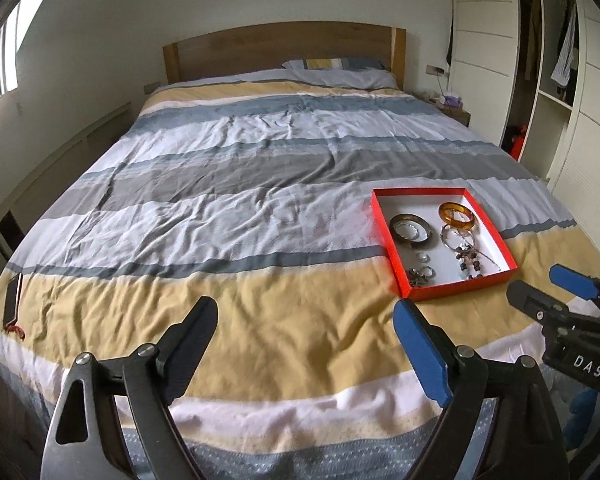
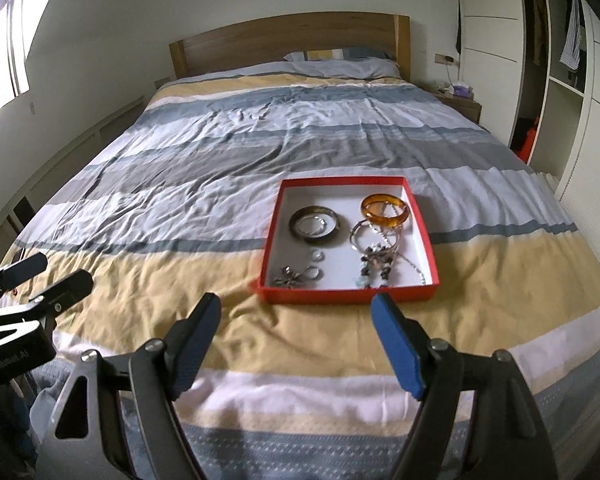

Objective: Organize jewelry

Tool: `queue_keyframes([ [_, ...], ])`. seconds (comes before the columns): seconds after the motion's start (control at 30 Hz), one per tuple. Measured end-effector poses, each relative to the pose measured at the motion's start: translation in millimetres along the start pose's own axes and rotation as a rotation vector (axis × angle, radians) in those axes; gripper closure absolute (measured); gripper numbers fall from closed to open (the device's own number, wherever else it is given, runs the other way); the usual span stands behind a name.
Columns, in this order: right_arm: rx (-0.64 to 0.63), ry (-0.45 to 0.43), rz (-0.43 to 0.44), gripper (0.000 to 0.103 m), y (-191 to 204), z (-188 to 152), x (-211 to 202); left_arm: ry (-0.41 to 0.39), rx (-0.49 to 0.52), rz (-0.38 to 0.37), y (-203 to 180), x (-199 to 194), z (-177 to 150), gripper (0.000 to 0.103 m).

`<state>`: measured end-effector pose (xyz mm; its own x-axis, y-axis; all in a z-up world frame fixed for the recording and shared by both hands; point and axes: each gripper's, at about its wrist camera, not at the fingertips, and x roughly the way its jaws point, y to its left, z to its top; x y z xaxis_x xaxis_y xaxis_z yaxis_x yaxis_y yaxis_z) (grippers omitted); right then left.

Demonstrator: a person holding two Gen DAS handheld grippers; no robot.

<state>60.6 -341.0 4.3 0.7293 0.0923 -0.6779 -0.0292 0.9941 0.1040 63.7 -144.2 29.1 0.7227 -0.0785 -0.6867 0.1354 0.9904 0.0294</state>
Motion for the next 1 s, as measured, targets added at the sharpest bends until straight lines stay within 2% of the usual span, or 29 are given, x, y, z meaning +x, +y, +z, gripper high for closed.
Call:
queue_keyframes([
  [0.4,-0.012,-0.018,-0.02,0.027,13.8,-18.5,-25.6,-0.058,-0.019,0.007,13.6,-36.8,-15.7,0.013],
  [0.73,-0.042,-0.058,-0.033,0.027,39.7,-21.5,-49.1,-0.102,-0.058,0.025,44.3,-66.1,-29.2,0.012],
  [0.87,-0.061,-0.076,-0.039,0.027,53.5,-25.8,-58.5,-0.121,-0.076,0.04,60.6,-77.5,-37.9,0.005],
  [1.0,-0.073,-0.089,-0.053,0.027,61.4,-29.8,-64.1,-0.136,-0.07,0.065,73.0,-85.2,-47.4,0.003],
])
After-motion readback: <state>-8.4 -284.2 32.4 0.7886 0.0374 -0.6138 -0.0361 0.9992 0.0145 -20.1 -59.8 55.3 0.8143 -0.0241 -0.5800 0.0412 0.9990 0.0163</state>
